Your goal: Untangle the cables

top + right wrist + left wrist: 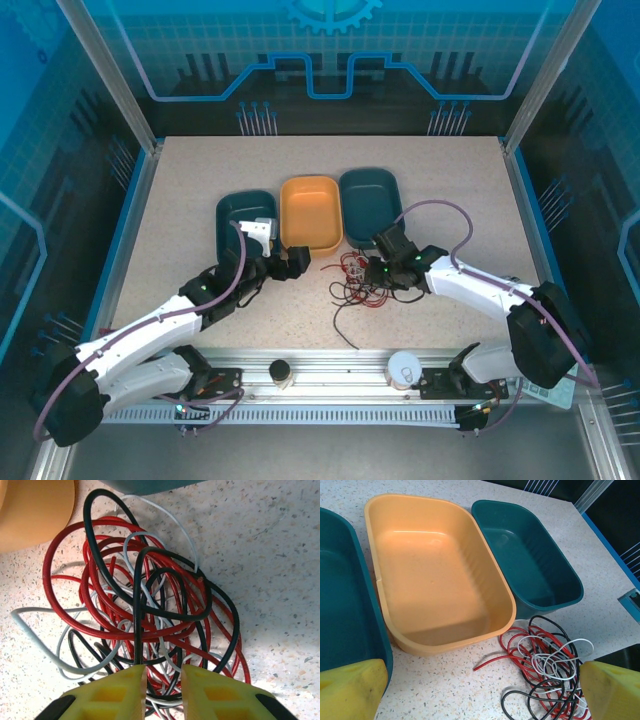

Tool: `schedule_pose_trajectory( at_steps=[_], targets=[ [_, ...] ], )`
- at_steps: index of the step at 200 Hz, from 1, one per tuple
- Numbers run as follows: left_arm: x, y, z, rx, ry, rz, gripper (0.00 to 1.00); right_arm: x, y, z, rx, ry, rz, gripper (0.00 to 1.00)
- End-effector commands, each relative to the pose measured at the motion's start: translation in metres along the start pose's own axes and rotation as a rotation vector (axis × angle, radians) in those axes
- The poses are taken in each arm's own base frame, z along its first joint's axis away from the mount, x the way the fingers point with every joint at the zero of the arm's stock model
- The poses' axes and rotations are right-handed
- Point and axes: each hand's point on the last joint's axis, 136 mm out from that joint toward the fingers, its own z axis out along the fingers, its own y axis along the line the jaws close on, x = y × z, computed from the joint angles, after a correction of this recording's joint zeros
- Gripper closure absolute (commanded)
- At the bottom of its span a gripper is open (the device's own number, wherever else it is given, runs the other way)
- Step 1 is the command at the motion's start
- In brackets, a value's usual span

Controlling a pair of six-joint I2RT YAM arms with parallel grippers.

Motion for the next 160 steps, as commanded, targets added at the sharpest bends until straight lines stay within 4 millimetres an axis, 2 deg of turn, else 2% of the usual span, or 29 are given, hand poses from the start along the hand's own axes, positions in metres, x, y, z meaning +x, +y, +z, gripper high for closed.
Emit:
schedule_pose_trajectory(
  at_steps=[1,38,93,160],
  targets=[
    [-0.003,0.000,0.000,-0.010,-0.018,-0.023,0.01,0.001,0.007,-0.005,-0.007,-0.011,0.000,0.74],
    [-0.003,-0.001,0.001,-0.008,-0.009,-0.026,0.01,0.006,0.014,-0.010,-0.013,-0.025,0.009,0.71],
    [-0.002,-0.002,0.004,-0.007,0.006,-0.031,0.01,0.002,0.018,-0.015,0.010,-0.060,-0.001,0.70],
    [-0.001,-0.001,0.003,-0.015,0.009,-0.028,0.01,-0.003,0.022,0.003,0.014,-0.068,0.010,0.71]
  ],
)
